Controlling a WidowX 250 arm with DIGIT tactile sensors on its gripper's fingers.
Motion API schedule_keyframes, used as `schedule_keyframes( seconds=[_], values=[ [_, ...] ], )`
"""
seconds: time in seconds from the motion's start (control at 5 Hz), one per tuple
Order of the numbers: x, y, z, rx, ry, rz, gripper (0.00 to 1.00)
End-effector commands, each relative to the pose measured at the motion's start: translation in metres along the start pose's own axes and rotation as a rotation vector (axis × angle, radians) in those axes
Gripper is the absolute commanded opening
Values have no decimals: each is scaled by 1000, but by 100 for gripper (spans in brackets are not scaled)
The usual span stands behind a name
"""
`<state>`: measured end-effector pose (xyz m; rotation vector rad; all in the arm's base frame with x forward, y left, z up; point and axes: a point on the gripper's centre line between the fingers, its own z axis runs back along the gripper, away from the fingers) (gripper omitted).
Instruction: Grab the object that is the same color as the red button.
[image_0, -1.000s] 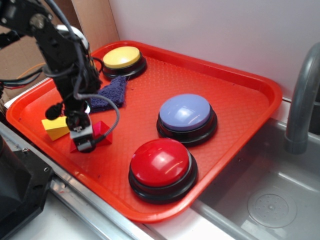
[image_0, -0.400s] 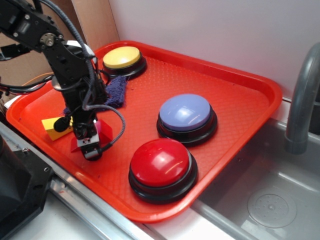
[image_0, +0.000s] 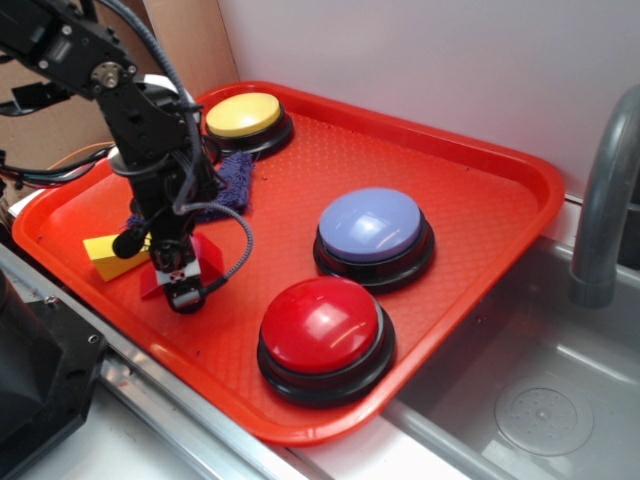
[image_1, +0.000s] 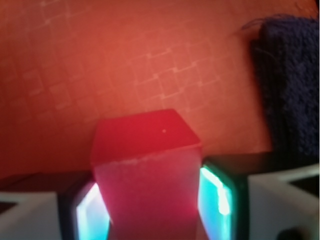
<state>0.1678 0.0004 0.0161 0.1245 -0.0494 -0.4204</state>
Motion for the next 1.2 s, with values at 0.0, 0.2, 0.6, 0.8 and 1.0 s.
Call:
schedule_keyframes(
  seconds=[0.0,0.2,0.6,0.8,1.0],
  values=[
    [13,29,58,-45,60,382,0],
    [16,34,95,-44,30,500,0],
    [38,39,154,-68,-63,599,0],
    [45,41,163,-66,-88,655,0],
    [41,46,159,-46,-36,693,0]
  ],
)
